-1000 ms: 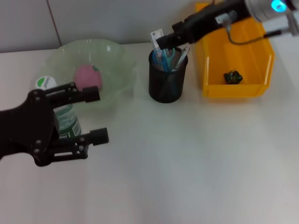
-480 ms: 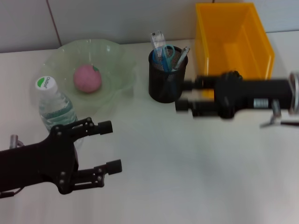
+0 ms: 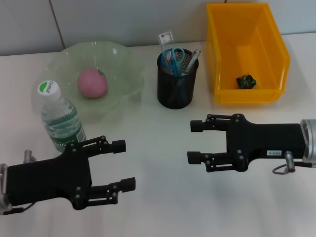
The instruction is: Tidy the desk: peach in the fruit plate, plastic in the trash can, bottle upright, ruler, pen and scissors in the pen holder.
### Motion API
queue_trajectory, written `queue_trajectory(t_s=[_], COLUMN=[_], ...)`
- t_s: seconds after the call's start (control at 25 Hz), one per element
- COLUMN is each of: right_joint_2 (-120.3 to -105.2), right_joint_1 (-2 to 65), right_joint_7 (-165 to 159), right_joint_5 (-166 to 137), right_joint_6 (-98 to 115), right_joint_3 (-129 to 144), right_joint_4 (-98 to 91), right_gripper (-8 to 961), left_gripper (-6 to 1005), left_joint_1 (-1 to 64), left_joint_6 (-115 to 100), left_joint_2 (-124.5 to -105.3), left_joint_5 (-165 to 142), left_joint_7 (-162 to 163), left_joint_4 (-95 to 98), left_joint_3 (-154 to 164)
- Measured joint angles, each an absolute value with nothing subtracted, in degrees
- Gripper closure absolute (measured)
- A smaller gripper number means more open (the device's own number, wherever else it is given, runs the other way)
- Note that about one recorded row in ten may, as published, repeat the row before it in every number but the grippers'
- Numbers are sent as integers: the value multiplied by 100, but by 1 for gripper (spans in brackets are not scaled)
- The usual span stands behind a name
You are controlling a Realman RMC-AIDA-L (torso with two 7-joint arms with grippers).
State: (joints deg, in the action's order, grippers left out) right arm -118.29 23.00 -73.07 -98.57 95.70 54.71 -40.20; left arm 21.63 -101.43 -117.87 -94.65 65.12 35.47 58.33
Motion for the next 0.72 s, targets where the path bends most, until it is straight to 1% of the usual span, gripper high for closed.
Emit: queue_trajectory(t_s=[0.12, 0.16, 0.24, 0.28, 0.32, 0.36, 0.4, 0.48, 0.6, 0.72], right_joint_2=[-11819, -11788, -11697, -11600, -11600, -11525, -11525, -11452, -11448, -11476], right_joint_1=[2262, 2256, 2245, 2242, 2242, 2245, 2245, 2280, 2294, 2320], right_joint_7=[-6706, -6549, -6333, -6239, -6239, -6196, -6196, -6030, -5951, -5913], right_joint_5=[-9862, -9866, -9870, -9892, -9892, -9918, -9918, -9932, -9932, -9932], right_joint_6=[9568, 9568, 9569, 9570, 9570, 9568, 9568, 9525, 9495, 9463], right_joint_3=[5214, 5151, 5060, 5023, 5023, 5015, 5015, 5007, 5006, 5004], right_joint_4=[-3782, -3707, -3574, -3495, -3495, -3437, -3437, -3256, -3205, -3197], right_gripper=[176, 176, 176, 176, 176, 176, 176, 176, 176, 176], left_gripper=[204, 204, 204, 204, 204, 204, 204, 204, 204, 204], left_joint_1=[2271, 2283, 2283, 2283, 2283, 2298, 2303, 2319, 2326, 2327], left_joint_6=[-9901, -9836, -9836, -9836, -9836, -9601, -9485, -9448, -9436, -9436], left_joint_2=[-11764, -11754, -11754, -11754, -11754, -11727, -11722, -11710, -11707, -11704], left_joint_5=[-9498, -9504, -9504, -9504, -9504, -9509, -9510, -9510, -9510, -9510], left_joint_7=[6352, 6324, 6324, 6324, 6324, 6205, 6190, 6191, 6190, 6184], left_joint_4=[3222, 3160, 3160, 3160, 3160, 3038, 3021, 3011, 3008, 2998], left_joint_3=[5832, 5831, 5831, 5831, 5831, 5828, 5827, 5826, 5827, 5850])
